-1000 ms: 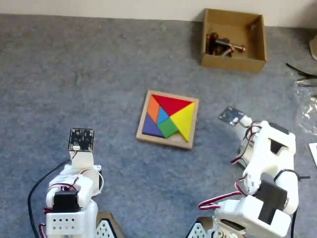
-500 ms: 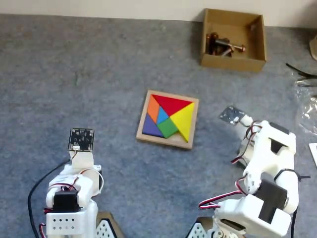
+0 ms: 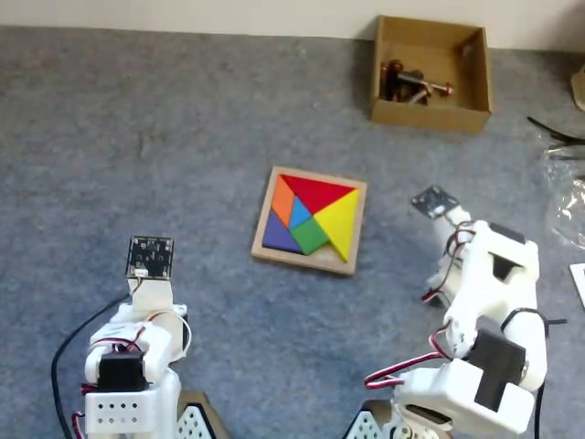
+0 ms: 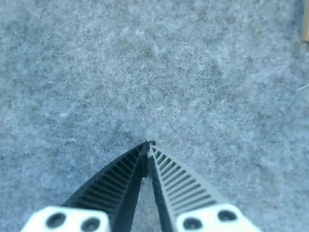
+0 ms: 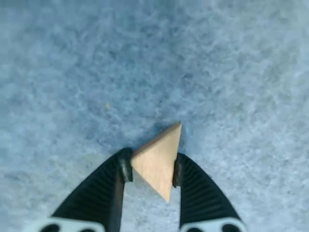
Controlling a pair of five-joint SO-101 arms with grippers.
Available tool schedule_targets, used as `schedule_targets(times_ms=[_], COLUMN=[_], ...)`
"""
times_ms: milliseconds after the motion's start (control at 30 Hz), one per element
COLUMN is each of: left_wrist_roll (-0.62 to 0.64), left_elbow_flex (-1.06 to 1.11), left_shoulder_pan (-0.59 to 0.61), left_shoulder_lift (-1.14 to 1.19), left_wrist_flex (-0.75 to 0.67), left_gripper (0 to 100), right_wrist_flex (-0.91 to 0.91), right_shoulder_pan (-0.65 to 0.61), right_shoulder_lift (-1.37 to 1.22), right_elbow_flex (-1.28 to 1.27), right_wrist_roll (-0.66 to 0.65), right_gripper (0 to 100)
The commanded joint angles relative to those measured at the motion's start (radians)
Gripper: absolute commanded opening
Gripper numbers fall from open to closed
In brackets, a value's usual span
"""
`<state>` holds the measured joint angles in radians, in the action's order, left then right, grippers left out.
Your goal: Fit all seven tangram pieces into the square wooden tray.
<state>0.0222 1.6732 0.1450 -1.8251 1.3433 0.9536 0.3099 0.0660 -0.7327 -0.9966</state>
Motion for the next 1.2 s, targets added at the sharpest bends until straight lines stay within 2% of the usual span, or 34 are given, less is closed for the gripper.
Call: schedule_targets(times_ms=[0,167,333,500,767,1067,1167], left_wrist_roll=[-0.006,-0.006,-0.006,-0.006,-0.006,-0.006,-0.006], left_elbow_flex=[0.022,0.022,0.022,0.022,0.022,0.022,0.022], left_shoulder_pan=[0.013,0.013,0.013,0.013,0.013,0.013,0.013], left_shoulder_lift=[-0.005,-0.005,-0.005,-0.005,-0.005,-0.005,-0.005], left_wrist_flex=[0.008,0.008,0.008,0.008,0.008,0.008,0.008], left_gripper=[1,1,1,1,1,1,1], right_wrist_flex=[0.005,0.007,0.136,0.232,0.239,0.231,0.179], right_shoulder_pan=[-0.090,-0.196,-0.312,-0.433,-0.573,-0.714,-0.763], right_shoulder_lift=[0.087,0.216,0.280,0.262,0.217,0.143,0.117], right_elbow_flex=[-0.001,-0.007,0.031,0.136,0.234,0.277,0.272], right_wrist_roll=[0.149,0.287,0.437,0.611,0.896,1.402,1.381], right_gripper=[0.4,0.4,0.4,0.4,0.4,0.6,0.6])
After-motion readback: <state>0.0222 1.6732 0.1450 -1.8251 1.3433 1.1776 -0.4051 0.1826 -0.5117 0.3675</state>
